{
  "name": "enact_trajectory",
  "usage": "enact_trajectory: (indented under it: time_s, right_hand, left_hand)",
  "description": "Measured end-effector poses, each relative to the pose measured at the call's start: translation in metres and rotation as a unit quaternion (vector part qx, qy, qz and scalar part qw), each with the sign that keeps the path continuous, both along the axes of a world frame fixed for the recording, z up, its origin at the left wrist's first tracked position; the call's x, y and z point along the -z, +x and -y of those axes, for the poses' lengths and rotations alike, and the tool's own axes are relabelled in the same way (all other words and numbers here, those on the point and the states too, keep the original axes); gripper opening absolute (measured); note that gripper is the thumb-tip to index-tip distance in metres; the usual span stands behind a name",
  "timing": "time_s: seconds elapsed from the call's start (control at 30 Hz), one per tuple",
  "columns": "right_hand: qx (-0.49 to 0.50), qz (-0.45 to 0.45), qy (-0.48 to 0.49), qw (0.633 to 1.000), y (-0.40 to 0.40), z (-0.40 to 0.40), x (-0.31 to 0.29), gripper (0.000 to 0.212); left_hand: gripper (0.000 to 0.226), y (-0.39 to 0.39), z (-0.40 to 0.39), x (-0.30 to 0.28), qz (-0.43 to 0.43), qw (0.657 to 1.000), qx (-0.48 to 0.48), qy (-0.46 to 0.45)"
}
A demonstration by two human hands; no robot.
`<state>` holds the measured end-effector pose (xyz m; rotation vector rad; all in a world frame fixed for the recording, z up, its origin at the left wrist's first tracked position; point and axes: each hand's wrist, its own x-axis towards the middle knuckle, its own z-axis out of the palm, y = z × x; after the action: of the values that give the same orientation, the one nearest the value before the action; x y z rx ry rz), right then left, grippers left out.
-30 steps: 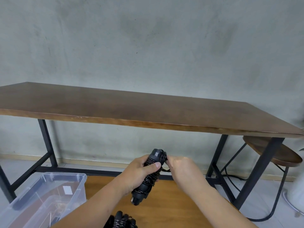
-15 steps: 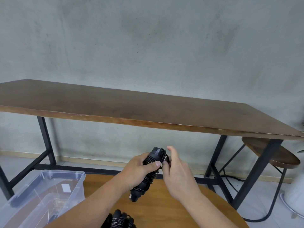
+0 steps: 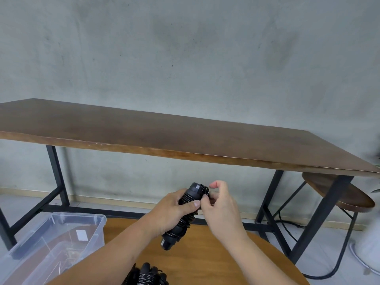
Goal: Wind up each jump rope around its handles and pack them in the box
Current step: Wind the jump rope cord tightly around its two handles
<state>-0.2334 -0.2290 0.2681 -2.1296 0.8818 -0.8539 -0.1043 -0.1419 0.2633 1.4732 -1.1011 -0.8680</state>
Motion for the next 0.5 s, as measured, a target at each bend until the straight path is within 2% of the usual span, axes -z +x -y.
enact_trajectory:
  time_s: [0.13,0.27,0.5]
  right_hand:
    - [0.069,0.094,0.125,0.985,0.0063,0.0029,-0.0035,0.021]
    - [0.074,0.149,0.242,0.956,0.01,0.0043,-0.0037,0.021]
    - [0.059,0.165,0.264,0.949,0.0101,0.0014,-0.0028,0.01]
  left_hand:
    - [0.016,-0.0006,0.0009,-0.0013,-0.012,1.0,-0.015,-0.019]
    - [0.016,0.0008,0.0017,0.0012,-0.015,0.999,-0.026,-0.021]
    - [0.026,-0.0017,0.0037,0.0032,-0.031,0.998,-0.037,-0.028]
